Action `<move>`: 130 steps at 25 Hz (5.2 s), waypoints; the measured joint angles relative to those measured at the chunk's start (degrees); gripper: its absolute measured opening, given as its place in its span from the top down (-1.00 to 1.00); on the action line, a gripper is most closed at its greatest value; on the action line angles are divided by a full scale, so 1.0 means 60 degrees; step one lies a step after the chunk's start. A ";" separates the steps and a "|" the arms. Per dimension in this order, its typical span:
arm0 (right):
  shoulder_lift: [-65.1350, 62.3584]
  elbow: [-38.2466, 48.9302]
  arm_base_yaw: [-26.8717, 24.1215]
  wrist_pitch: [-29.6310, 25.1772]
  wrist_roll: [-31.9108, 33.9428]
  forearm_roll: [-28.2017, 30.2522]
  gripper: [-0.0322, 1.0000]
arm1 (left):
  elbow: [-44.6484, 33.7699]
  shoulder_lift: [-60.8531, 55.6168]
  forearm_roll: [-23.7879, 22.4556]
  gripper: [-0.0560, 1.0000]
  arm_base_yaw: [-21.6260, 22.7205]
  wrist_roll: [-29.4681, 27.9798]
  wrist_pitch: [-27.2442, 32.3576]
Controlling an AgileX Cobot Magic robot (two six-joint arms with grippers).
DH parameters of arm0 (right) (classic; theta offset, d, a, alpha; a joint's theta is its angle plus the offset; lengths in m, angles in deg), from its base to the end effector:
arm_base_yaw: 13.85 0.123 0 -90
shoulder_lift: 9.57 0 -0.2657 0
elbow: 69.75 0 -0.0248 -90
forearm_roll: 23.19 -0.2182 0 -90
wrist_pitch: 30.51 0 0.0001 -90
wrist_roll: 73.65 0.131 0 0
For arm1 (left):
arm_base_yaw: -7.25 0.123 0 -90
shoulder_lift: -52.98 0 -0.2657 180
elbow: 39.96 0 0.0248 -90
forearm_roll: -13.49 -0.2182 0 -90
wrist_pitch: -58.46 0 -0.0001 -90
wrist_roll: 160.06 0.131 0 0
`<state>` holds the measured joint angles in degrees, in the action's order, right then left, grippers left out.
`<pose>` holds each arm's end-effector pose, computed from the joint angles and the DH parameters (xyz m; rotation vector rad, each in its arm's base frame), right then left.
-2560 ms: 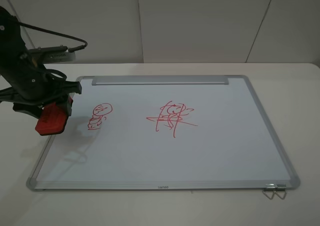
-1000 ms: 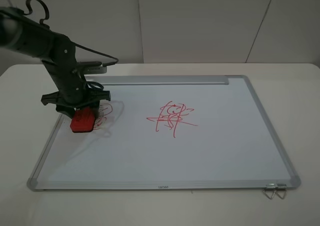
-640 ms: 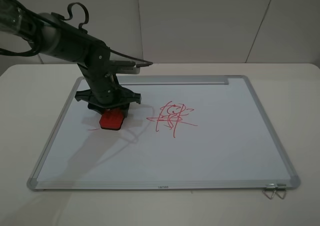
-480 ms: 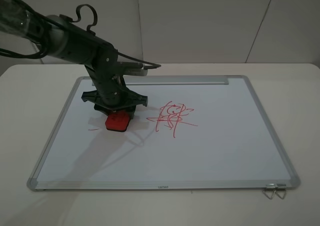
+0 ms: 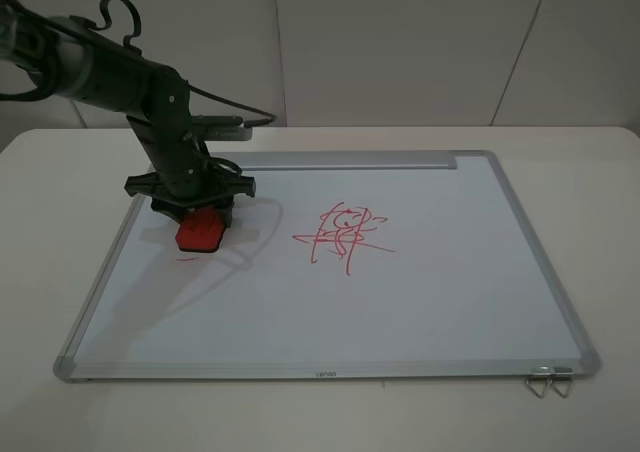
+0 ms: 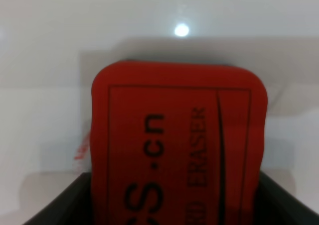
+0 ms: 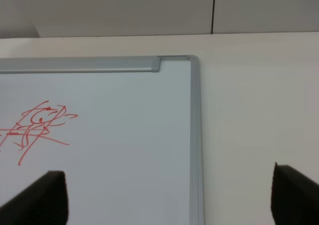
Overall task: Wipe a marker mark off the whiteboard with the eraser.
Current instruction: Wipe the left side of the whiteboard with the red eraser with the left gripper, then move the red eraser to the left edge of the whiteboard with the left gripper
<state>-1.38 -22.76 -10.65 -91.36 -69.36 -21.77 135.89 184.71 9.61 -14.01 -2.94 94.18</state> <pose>0.0198 -0.0017 0.2483 0.0207 2.0252 0.0531 0.3427 -0.1278 0.0524 0.0356 2.9892 -0.0221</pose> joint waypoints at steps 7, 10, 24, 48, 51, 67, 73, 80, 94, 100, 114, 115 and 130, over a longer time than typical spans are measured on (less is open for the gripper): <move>0.0000 0.0000 0.0000 0.0000 0.0000 0.0000 -0.47 | 0.0000 0.0000 0.0241 -0.20 0.1536 0.0518 0.0180; 0.0000 0.0000 0.0000 0.0000 0.0000 0.0000 -0.47 | 0.0000 0.0000 0.0296 -0.20 0.1803 0.0530 0.0191; 0.0000 0.0000 0.0000 0.0000 0.0000 0.0000 -0.47 | 0.0017 0.0000 0.0646 -0.20 -0.1219 0.1332 0.0519; 0.0000 0.0000 0.0000 0.0000 0.0000 0.0000 -0.47 | -0.1516 -0.0545 0.0520 -0.20 0.0355 0.0928 -0.0106; 0.0000 0.0000 0.0000 0.0000 0.0000 0.0000 -0.47 | -0.2036 -0.0747 0.0443 -0.20 0.1020 0.0937 -0.0534; 0.0000 0.0000 0.0000 0.0000 0.0000 0.0000 -0.47 | -0.3309 -0.2363 0.0202 -0.20 -0.0299 0.1296 0.0062; 0.0000 0.0000 0.0000 0.0000 0.0000 0.0000 -0.47 | -0.3433 -0.3836 0.0411 -0.20 -0.0610 0.1317 0.1427; 0.0000 0.0000 0.0000 0.0000 0.0000 0.0000 -0.47 | -0.3433 -0.5371 0.0529 -0.20 -0.0610 0.1317 0.2303; 0.0000 0.0000 0.0000 0.0000 0.0000 0.0000 -0.47 | -0.3433 -0.5900 0.0864 -0.20 -0.0610 0.1600 0.2718; 0.0000 0.0000 0.0000 0.0000 0.0000 0.0000 -0.47 | -0.3523 -0.5908 0.1097 -0.20 -0.0610 0.1054 0.2554; 0.0000 0.0000 0.0000 0.0000 0.0000 0.0000 -0.47 | -0.5160 -0.5693 -0.0134 -0.20 -0.0703 -0.0882 0.0453; 0.0000 0.0000 0.0000 0.0000 0.0000 0.0000 -0.47 | -0.5160 -0.5596 -0.0246 -0.20 -0.0703 -0.1081 0.0338; 0.0000 0.0000 0.0000 0.0000 0.0000 0.0000 -0.47 | -0.5160 -0.4199 -0.0938 -0.20 -0.0703 -0.1725 0.0117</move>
<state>-1.38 -22.76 -10.65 -91.36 -69.36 -21.77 104.93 159.51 3.98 -18.23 -13.29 94.89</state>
